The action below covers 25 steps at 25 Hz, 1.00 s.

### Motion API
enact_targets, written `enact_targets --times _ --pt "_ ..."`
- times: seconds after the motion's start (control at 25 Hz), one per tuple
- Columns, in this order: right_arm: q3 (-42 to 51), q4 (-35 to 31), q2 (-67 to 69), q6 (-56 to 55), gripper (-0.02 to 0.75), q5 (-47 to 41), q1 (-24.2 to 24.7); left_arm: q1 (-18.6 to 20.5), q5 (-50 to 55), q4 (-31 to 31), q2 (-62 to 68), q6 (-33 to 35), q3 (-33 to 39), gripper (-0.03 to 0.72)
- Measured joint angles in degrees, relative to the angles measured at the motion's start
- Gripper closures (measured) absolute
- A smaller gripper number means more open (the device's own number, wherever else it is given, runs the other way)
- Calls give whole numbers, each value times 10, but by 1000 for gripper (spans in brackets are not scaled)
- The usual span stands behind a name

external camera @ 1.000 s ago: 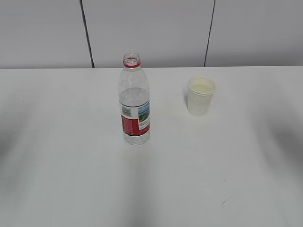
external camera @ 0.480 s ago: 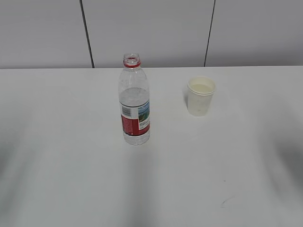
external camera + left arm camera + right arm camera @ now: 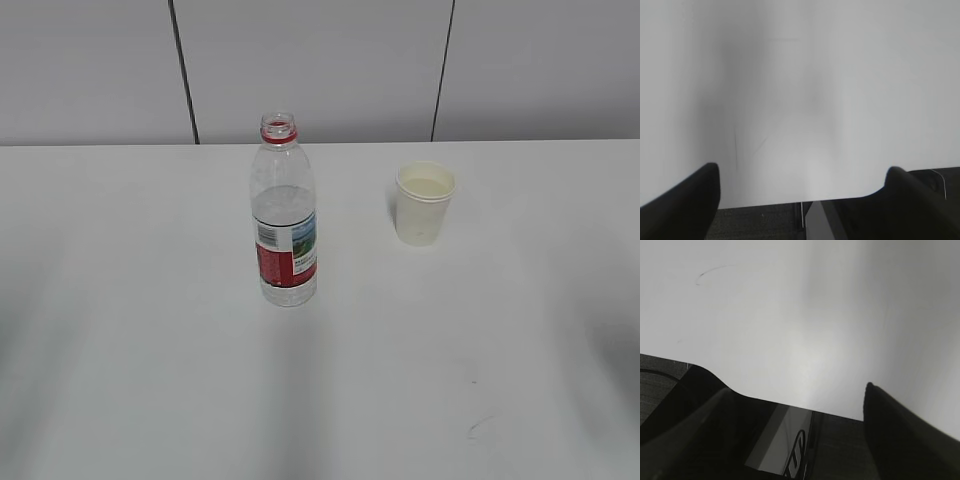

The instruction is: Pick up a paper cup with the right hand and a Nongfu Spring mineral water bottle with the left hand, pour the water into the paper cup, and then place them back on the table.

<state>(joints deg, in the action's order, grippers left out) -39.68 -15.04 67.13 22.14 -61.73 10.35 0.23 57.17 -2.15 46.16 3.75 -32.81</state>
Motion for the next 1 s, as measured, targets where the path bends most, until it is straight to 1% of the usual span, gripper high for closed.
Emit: enact_targets --times 0.24,0.52,0.8,1.0 --pt "26 -1 -55 1 153 2 0 0 10 0 -49 0 5 97" --pt "27 -4 -115 1 153 6 0 0 17 0 -112 3 5 104" --pt "39 -25 -135 14 153 9 0 -1 21 0 -199 11 5 106" --pt "63 -25 -135 21 153 20 0 -1 24 0 -287 15 5 106"
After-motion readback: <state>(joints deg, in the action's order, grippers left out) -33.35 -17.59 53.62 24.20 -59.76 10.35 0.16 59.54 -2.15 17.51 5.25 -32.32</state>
